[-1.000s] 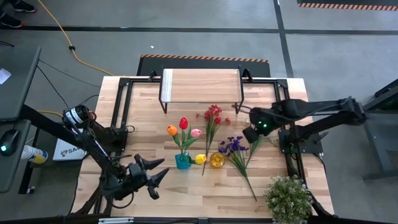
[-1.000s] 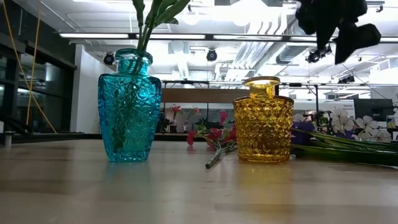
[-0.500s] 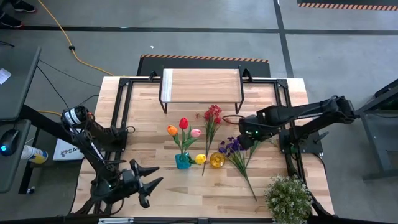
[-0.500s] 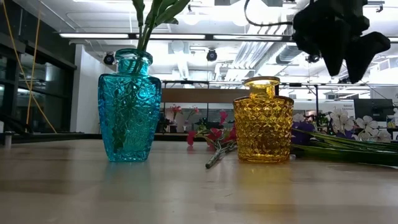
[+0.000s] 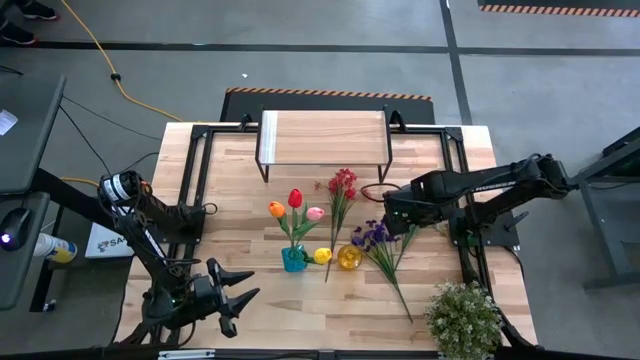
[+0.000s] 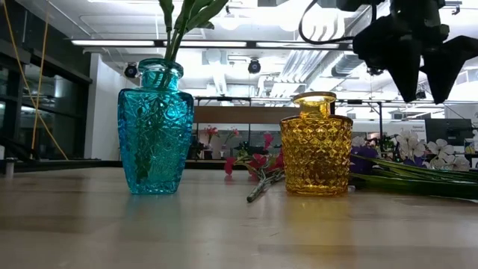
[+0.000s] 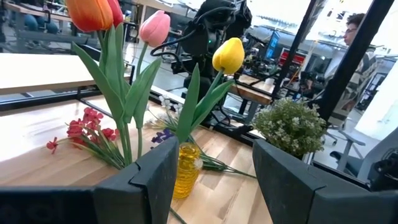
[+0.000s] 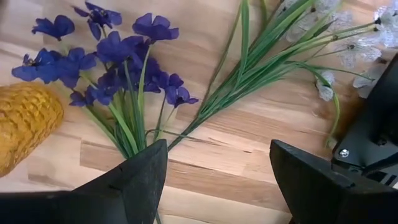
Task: Pick and place flowers into a vace then onto a shelf
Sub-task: Put the white flowers into the yellow vase
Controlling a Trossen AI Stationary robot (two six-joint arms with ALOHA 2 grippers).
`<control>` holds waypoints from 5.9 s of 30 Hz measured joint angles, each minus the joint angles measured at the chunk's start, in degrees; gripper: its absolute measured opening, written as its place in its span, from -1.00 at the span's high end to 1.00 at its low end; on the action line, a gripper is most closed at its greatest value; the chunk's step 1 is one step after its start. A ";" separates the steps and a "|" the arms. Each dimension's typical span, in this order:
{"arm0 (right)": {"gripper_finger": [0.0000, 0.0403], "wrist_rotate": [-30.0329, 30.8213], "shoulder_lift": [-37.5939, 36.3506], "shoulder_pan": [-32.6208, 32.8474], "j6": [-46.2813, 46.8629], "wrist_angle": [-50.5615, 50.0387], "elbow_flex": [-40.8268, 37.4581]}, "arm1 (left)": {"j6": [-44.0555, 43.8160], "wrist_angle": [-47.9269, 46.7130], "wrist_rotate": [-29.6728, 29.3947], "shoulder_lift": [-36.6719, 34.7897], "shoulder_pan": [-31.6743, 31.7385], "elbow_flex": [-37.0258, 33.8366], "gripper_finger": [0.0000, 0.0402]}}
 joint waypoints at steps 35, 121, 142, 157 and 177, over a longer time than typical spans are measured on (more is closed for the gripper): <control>-0.36 -3.27 -0.02 -4.37 12.97 24.20 -21.51 | 0.08 -1.73 -0.02 -0.02 0.13 -0.02 -0.19; 0.90 8.62 2.12 -7.67 11.73 21.93 -21.57 | 0.01 -2.89 -0.02 -0.02 0.13 -0.02 -0.19; 0.95 14.68 -19.07 -7.67 15.53 12.96 -21.51 | -0.02 -2.91 -0.02 -0.02 0.13 -0.02 -0.19; 0.98 23.22 -30.15 -7.69 11.39 11.45 -16.86 | -0.24 -2.82 -0.02 -0.02 0.13 -0.02 -0.19; 0.97 37.54 -32.26 -7.65 -15.66 22.99 7.17 | -0.22 -2.49 -0.02 -0.02 0.13 -0.02 -0.19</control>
